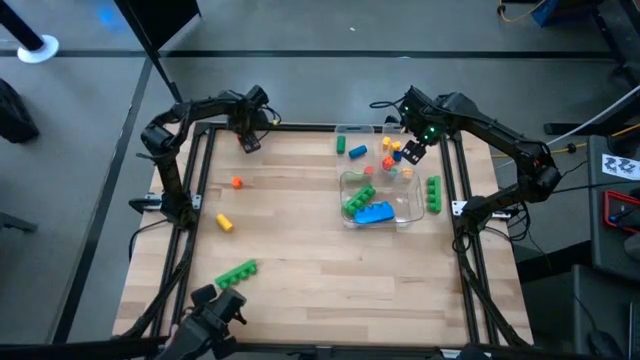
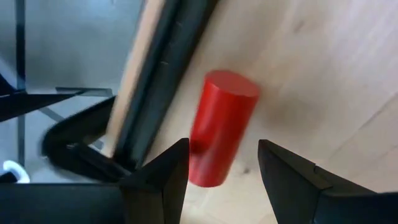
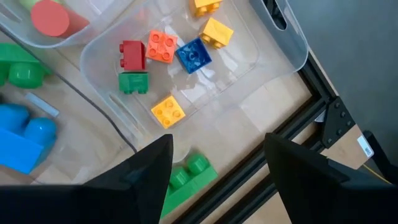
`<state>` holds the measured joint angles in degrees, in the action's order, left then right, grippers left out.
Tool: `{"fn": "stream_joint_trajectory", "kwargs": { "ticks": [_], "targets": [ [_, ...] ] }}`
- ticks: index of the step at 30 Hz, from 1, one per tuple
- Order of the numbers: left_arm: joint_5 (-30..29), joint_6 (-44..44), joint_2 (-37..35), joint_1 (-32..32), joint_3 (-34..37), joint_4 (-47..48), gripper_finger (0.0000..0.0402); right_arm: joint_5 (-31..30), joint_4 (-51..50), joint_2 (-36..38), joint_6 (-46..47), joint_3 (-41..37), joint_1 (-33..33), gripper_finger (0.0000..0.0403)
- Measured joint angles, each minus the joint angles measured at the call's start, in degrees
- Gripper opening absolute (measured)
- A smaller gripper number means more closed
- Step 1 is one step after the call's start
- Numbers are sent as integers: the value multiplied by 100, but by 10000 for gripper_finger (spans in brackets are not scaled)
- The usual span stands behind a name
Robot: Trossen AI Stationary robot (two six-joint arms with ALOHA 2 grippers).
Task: Sort blocks by size
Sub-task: Put the red cylindrical game piece into the left transparent bin
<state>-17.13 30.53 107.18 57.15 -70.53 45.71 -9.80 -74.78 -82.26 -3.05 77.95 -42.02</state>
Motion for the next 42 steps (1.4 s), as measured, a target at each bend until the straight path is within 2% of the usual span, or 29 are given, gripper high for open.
{"fn": "stream_joint_trajectory", "kwargs": {
  "ticks": [6, 10, 13, 17, 20, 24, 27, 31, 36, 42],
  "targets": [
    [45, 17, 5, 82, 400, -513, 173, 44, -10, 0, 0, 2, 0, 253],
    [104, 93, -2, 76, 517, -492, 145, 253, -127, 0, 3, 2, 0, 253],
    [92, -165, -9, 59, 532, -469, 116, 594, -405, 0, 4, 2, 0, 253],
    [343, -625, -24, 16, 533, -438, 115, 747, -717, 0, 346, 0, 0, 253],
    [1077, -805, -23, -71, 413, -176, 115, 748, -934, 0, 481, 0, 0, 253],
    [2425, -948, -13, -271, 142, 233, 115, 748, -1000, 0, 481, 0, 0, 253],
    [3327, -1275, -22, -446, -102, 267, 115, 748, -994, 0, 498, 0, 0, 253],
    [4225, -1664, -22, -785, -330, 34, 115, 748, -947, 0, 588, -2, 0, 253],
    [4715, -2312, -28, -1378, -394, -1115, 116, 748, -945, 0, 609, -4, 0, 253],
    [4671, -2465, 7, -2246, -403, -3275, 118, 742, -728, 0, 588, -4, 0, 253]
  ]
}}
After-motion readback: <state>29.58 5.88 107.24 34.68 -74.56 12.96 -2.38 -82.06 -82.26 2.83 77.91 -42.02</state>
